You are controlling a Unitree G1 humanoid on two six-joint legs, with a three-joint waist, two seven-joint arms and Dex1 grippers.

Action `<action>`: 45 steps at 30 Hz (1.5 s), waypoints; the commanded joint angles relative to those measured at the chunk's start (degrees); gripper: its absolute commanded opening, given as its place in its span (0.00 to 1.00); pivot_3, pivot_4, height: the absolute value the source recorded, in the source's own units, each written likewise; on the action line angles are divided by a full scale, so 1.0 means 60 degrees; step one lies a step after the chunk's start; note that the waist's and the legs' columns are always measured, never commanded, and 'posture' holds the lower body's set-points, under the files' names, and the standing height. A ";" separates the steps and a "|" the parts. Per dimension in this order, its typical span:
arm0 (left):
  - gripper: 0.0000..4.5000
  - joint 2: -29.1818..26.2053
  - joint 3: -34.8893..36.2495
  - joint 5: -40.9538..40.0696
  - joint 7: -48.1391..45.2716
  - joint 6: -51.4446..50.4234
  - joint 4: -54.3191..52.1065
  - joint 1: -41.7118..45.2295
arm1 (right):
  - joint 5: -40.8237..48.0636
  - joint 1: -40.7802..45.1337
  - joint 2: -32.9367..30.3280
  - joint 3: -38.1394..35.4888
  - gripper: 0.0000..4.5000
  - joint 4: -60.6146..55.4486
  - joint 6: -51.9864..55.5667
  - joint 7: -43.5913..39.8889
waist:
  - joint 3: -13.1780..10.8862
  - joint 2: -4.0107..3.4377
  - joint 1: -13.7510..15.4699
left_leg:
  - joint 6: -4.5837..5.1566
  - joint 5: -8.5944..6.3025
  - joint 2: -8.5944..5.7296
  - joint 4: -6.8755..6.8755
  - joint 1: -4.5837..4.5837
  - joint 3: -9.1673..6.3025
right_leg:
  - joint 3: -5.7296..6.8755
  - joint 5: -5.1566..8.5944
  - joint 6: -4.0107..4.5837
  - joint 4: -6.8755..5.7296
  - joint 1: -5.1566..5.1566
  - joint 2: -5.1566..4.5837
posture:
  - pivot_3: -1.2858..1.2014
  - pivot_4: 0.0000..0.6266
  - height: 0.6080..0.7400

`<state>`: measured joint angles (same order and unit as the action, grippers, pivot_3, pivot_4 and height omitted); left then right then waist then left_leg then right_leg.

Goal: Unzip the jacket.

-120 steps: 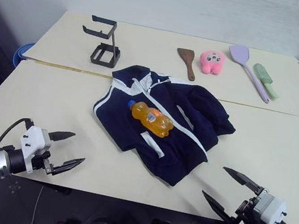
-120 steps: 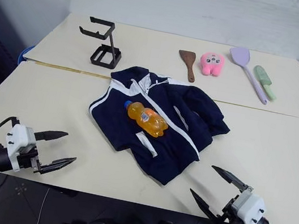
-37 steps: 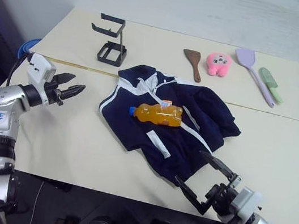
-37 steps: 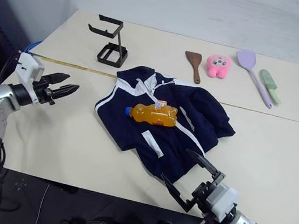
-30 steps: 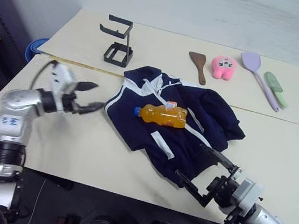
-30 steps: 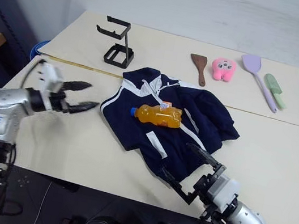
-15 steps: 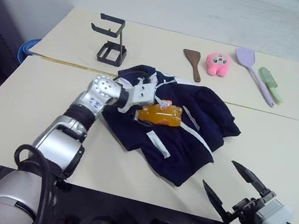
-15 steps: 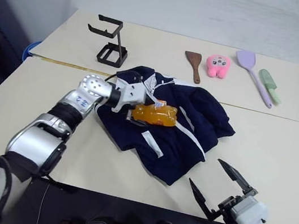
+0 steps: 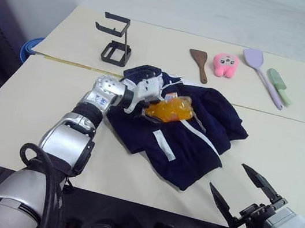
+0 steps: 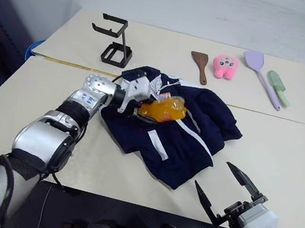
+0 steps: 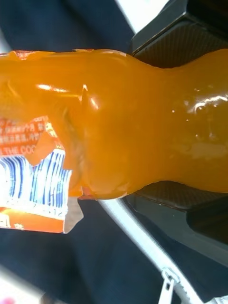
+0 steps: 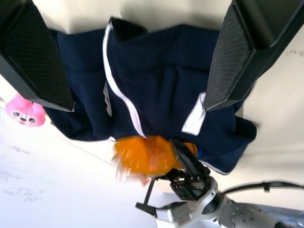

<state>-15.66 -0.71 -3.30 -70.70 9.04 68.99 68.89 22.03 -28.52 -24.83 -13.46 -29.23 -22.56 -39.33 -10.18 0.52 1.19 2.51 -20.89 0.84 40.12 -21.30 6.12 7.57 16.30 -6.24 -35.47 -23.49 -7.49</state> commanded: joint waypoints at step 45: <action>1.00 -0.6255 0.1321 -0.1486 0.0216 -0.0061 -0.8377 -0.6077 | 0.0668 0.3136 -0.2326 0.2171 1.00 -0.1841 0.6215 -0.0319 | -0.0006 0.0004 0.0056 | -0.0038 0.0018 -0.0013 -0.0005 0.0019 -0.0045 | 0.0010 0.0011 0.0023 -0.0023 0.0023 -0.0011 | 0.52 0.24 1.00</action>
<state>-54.23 11.70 -13.64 -64.44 2.17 21.69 31.30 27.41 -9.94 -37.53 -2.06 -38.24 11.70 -41.77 -10.22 0.54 1.53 2.29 -20.78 0.73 40.10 -21.19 5.85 7.63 16.37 -6.10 -35.62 -23.35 -7.58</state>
